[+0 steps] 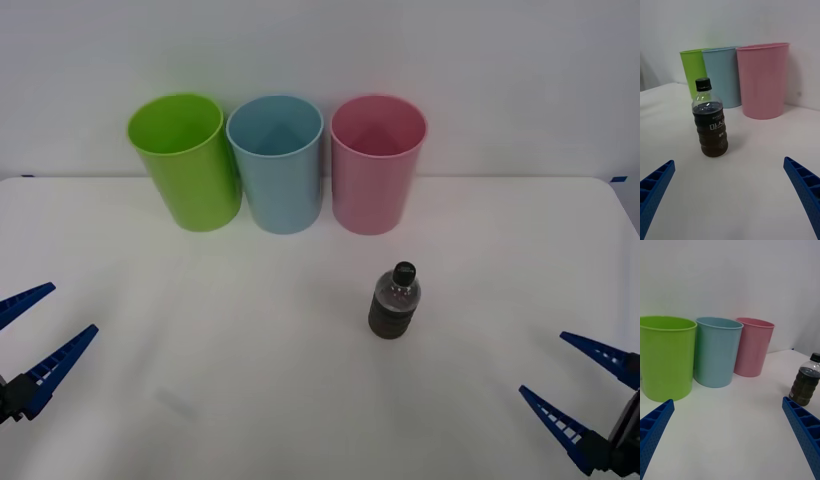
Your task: Grasp the object on the table and drop it into the matching bin: aluminum can to the light blue bin, PET bottle to the pink bin.
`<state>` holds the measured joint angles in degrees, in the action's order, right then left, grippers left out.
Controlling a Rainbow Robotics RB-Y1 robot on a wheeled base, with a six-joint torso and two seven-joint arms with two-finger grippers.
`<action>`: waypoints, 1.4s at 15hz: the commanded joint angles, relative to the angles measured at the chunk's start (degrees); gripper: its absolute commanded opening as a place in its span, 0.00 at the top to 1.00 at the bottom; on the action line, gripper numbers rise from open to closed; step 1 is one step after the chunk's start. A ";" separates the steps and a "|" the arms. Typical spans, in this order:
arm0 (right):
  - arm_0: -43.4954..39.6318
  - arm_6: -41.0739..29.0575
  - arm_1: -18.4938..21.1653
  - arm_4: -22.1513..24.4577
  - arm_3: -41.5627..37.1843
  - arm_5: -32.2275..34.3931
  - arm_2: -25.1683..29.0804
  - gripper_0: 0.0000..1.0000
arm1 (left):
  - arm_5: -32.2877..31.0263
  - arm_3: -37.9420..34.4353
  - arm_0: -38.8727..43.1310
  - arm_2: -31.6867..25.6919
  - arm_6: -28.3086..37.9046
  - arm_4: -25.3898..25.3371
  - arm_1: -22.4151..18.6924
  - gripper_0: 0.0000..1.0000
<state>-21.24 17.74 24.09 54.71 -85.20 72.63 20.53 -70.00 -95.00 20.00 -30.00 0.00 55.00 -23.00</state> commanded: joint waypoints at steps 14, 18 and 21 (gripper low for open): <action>12.28 2.82 -5.46 5.41 0.65 -24.29 -20.18 0.00 | 0.00 0.00 0.00 0.00 0.00 0.00 0.00 0.00; 14.47 3.00 -5.46 5.41 0.65 -31.32 -25.10 0.00 | 0.00 0.00 0.00 0.00 0.00 0.00 0.00 0.00; 16.06 3.00 -5.46 5.41 0.65 -35.71 -28.01 0.00 | 0.00 0.00 0.00 0.00 0.00 0.00 0.00 0.00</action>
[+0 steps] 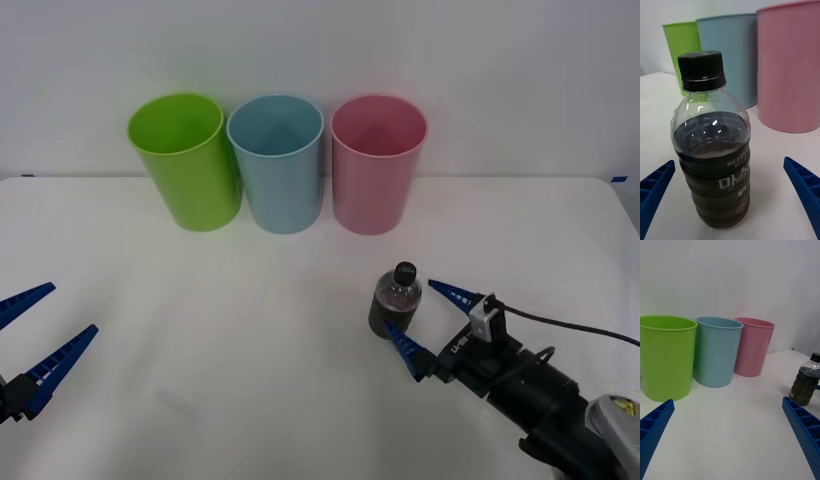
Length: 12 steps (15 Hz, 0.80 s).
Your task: Grasp the object on the table and drop it into the matching bin: aluminum can to the light blue bin, PET bottle to the pink bin.
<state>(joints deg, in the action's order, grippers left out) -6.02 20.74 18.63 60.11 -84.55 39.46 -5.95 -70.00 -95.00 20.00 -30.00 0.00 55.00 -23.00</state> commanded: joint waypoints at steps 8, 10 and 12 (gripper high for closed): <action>4.44 -0.26 -0.09 0.00 0.09 -11.43 -8.02 0.00 | 0.00 0.00 0.00 0.00 0.00 0.00 0.00 0.00; 4.88 -0.35 -0.09 0.00 0.00 -12.04 -8.55 0.00 | 0.00 0.00 0.00 0.00 0.00 0.00 0.00 0.00; 4.88 -0.17 -0.09 0.00 0.00 -12.22 -8.72 0.00 | 0.00 0.00 0.00 0.00 0.00 0.00 0.00 0.00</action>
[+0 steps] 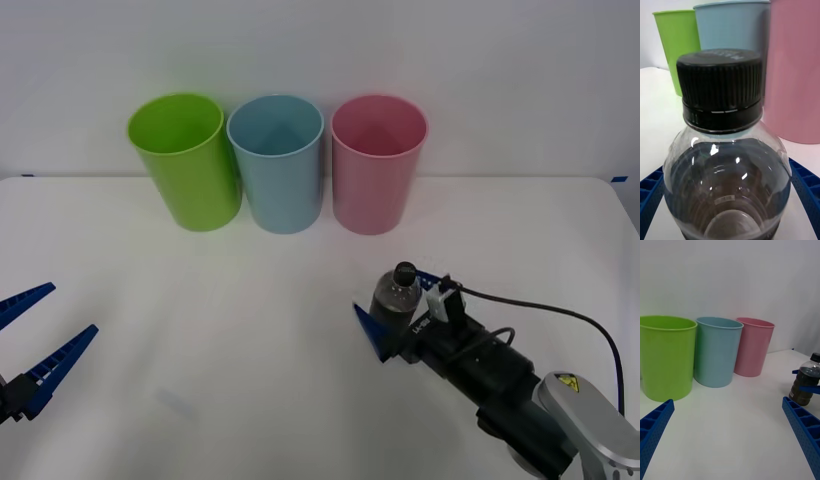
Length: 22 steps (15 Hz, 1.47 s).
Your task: Grasp the object on the table and drop it into the matching bin: aluminum can to the light blue bin, PET bottle to the pink bin.
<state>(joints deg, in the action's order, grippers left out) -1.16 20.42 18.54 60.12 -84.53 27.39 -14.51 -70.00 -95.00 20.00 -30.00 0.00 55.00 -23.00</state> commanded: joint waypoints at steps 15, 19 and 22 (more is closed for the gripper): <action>-0.43 -0.21 0.62 -0.17 -2.92 1.35 0.80 1.00 | 0.00 0.00 0.00 0.00 0.00 0.00 0.00 0.00; -4.56 -1.79 3.25 -0.26 -12.77 0.65 1.06 1.00 | 0.00 0.00 0.00 0.00 0.00 0.00 0.00 0.00; -7.63 -3.81 6.51 -0.26 -20.24 -0.75 1.06 1.00 | 0.00 0.00 0.00 0.00 0.00 0.00 0.00 0.00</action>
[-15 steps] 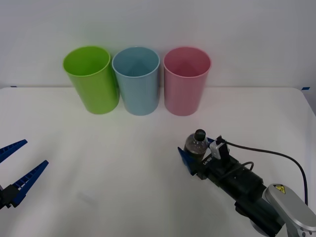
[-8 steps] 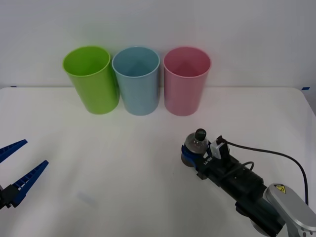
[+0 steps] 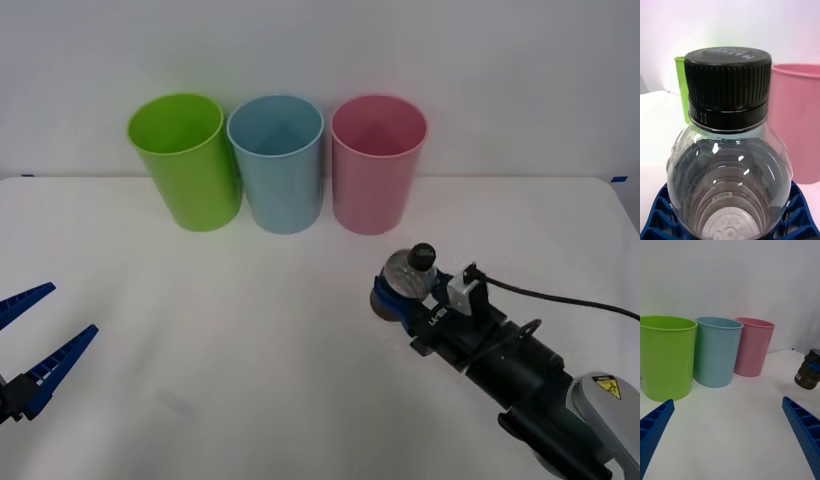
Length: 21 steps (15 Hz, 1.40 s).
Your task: Grasp the object on the table and drop it into the matching bin: aluminum can to the light blue bin, PET bottle to the pink bin.
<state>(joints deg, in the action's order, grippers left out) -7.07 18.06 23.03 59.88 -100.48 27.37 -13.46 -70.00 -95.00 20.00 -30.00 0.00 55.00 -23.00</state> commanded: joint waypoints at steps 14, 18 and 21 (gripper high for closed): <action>-1.02 -37.31 17.22 5.86 -25.30 -2.32 9.06 1.00 | 0.00 0.00 0.00 0.00 0.00 0.00 0.00 0.00; 7.77 -49.18 18.45 12.45 -20.72 -2.32 10.20 1.00 | 0.00 0.00 0.00 0.00 0.00 0.00 0.00 0.00; 15.95 -54.89 17.05 17.28 -13.96 -2.32 9.24 1.00 | 0.00 0.00 0.00 0.00 0.00 0.00 0.00 0.00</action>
<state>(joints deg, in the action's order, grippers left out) 6.80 -35.49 40.57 76.08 -116.23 25.05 -3.91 -70.00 -95.00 20.00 -30.00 0.00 55.00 -23.00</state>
